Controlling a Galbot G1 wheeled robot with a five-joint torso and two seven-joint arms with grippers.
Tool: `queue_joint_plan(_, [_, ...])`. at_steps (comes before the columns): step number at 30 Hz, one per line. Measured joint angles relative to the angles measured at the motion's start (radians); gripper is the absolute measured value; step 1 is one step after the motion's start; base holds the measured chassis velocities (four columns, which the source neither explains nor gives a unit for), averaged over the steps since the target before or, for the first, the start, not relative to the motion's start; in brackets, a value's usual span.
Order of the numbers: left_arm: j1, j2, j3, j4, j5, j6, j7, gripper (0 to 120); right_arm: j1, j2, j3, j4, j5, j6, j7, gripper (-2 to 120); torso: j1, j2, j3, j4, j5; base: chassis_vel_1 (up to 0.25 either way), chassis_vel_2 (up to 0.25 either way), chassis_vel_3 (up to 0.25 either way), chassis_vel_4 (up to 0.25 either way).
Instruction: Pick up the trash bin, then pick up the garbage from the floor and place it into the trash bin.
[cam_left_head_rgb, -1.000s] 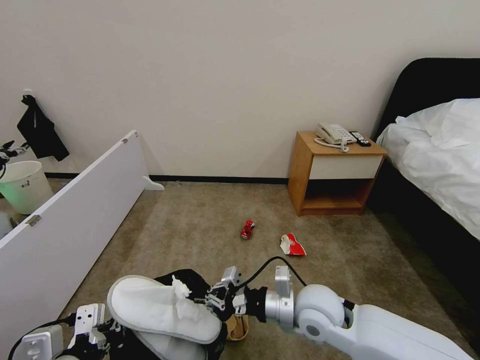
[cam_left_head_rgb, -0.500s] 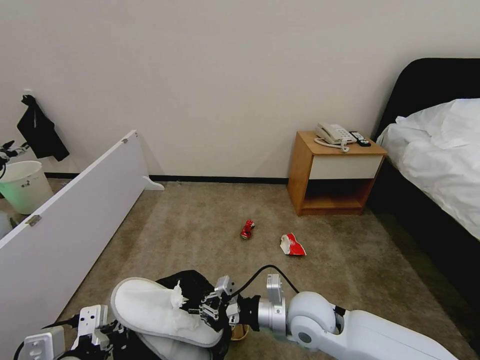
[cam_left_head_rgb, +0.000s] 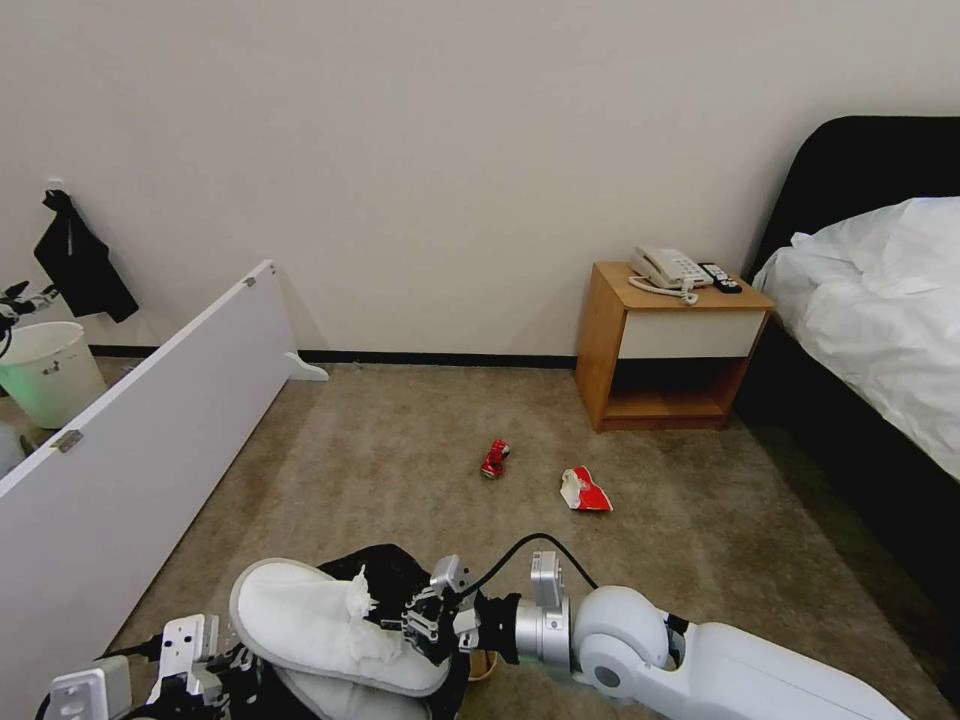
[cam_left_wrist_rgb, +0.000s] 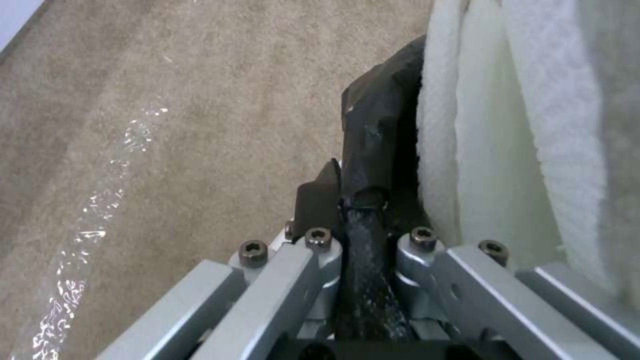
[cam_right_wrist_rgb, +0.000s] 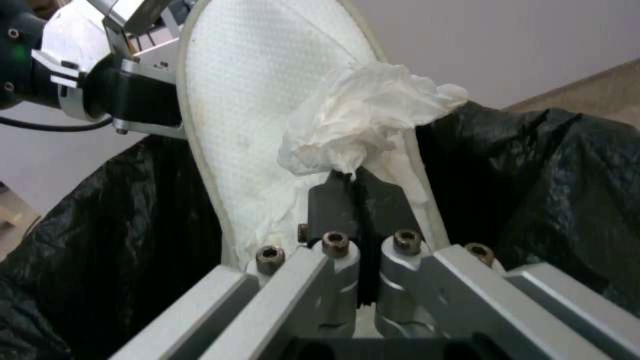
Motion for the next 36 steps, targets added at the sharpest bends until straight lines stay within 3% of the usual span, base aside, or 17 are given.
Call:
queue_joint_plan(13, [0.000,-0.001,-0.004,0.000,-0.018,0.000,-0.002,4,-0.013,-0.006,-0.001,0.000,-0.015,-0.003,0.006,2,0.000,0.000,0.000,0.0000,0.0000,0.000,0.000,0.000,0.000])
queue_joint_plan(15, [-0.001,0.000,-0.003,0.000,-0.017,0.000,-0.002,4,-0.013,-0.005,-0.001,0.001,-0.015,-0.003,0.007,16,0.000,0.000,0.000,0.0000,0.0000,0.000,0.000,0.000,0.000])
queue_joint_plan(16, [-0.001,0.000,-0.003,0.000,-0.017,0.000,-0.002,4,-0.013,-0.005,-0.001,0.001,-0.015,-0.003,0.007,16,0.000,0.000,0.000,0.0000,0.0000,0.000,0.000,0.000,0.000])
queue_joint_plan(23, [-0.004,0.001,-0.005,0.000,-0.019,0.000,-0.002,4,-0.015,-0.005,-0.007,0.000,-0.019,-0.005,0.016,46,0.000,0.000,0.000,0.0000,0.0000,0.000,0.000,0.000,0.000])
queue_joint_plan(36, [-0.006,0.001,-0.011,0.000,-0.007,0.000,-0.003,4,-0.017,-0.018,0.012,0.020,-0.017,-0.006,0.031,88,0.000,0.000,0.000,0.0000,0.0000,0.000,0.000,0.000,0.000])
